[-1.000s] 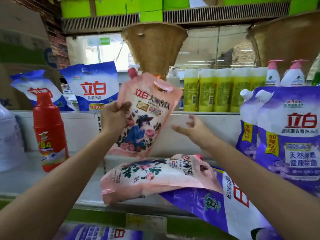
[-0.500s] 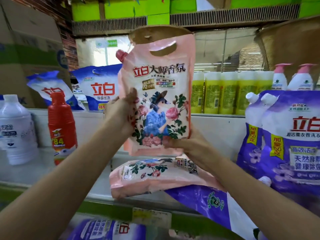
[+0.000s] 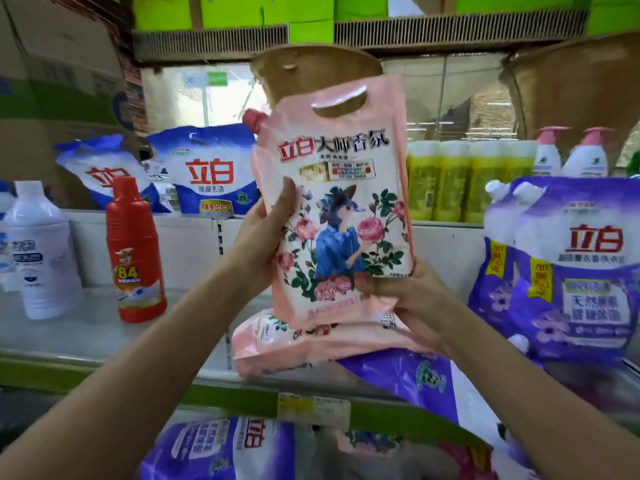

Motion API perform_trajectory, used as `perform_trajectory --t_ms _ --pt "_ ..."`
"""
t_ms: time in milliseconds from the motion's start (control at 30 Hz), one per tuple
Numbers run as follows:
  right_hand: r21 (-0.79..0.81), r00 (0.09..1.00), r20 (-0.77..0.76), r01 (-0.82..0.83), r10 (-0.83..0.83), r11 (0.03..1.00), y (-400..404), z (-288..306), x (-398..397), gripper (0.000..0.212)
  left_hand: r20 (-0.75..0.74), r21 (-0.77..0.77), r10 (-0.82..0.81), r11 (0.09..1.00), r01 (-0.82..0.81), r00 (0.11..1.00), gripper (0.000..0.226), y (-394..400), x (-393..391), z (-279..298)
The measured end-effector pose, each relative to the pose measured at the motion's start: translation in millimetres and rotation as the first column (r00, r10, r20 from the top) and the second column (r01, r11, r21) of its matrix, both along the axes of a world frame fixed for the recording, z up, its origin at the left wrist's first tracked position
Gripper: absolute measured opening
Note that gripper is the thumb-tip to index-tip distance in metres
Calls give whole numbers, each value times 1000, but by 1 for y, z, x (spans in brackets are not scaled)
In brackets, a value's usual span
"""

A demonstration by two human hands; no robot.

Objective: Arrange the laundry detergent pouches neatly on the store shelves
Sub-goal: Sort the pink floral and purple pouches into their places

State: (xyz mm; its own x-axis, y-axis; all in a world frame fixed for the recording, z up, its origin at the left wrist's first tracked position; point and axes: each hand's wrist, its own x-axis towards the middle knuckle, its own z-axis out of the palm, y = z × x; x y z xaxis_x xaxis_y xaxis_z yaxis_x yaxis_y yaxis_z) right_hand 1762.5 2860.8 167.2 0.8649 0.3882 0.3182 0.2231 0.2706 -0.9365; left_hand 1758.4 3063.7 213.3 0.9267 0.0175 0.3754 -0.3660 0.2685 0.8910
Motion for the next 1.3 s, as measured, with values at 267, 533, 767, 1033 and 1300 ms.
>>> perform_trajectory --t_ms 267,533,767,1033,1300 --pt "-75 996 45 81 -78 994 14 -12 -39 43 30 -47 37 998 -35 999 43 12 -24 -11" --pt "-15 980 129 155 -152 988 12 -40 -87 59 49 22 50 998 -51 998 53 1 -67 -16" --pt "-57 988 106 118 -111 991 -11 -65 -141 54 -11 39 88 995 -88 996 56 -18 -122 -37" --pt "-89 992 -7 125 -126 988 -57 -117 -227 64 -78 10 157 988 -157 985 39 -69 -208 -94" --pt "-252 974 -213 22 -78 967 -86 -204 -293 48 -292 84 255 967 -241 922 49 -86 -274 -194"
